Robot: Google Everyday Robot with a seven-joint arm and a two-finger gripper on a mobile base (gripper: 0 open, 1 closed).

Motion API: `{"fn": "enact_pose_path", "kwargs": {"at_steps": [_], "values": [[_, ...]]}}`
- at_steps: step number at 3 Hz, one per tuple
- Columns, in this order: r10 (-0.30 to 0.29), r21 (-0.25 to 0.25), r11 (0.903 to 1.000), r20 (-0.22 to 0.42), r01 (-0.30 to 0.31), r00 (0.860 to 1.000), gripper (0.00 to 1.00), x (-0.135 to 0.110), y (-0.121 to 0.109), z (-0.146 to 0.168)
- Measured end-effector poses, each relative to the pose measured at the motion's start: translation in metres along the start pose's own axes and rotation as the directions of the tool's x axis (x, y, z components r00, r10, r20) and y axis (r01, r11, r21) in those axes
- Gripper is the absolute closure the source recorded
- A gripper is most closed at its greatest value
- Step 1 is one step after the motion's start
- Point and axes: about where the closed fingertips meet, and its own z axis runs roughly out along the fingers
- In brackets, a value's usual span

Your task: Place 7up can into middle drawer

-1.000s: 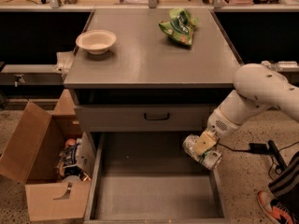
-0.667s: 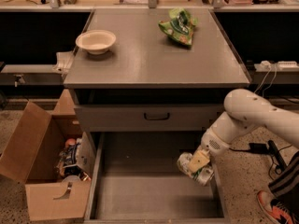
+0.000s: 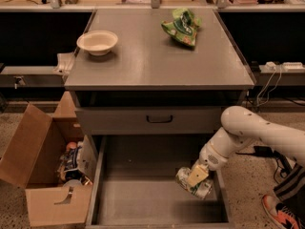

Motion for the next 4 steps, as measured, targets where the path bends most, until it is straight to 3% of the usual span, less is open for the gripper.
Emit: {"fn": "enact_pose_path", "kwargs": {"at_steps": [1, 3, 4], "values": [[-0.023, 0.015, 0.9996, 0.001, 0.023, 1.000, 1.00, 0.002, -0.002, 0.021], [-0.118, 0.038, 0.9926, 0.060, 0.116, 0.991, 1.00, -0.007, -0.013, 0.100], [-0.115, 0.053, 0.9925, 0.084, 0.111, 0.990, 1.00, -0.017, -0.030, 0.130]]}}
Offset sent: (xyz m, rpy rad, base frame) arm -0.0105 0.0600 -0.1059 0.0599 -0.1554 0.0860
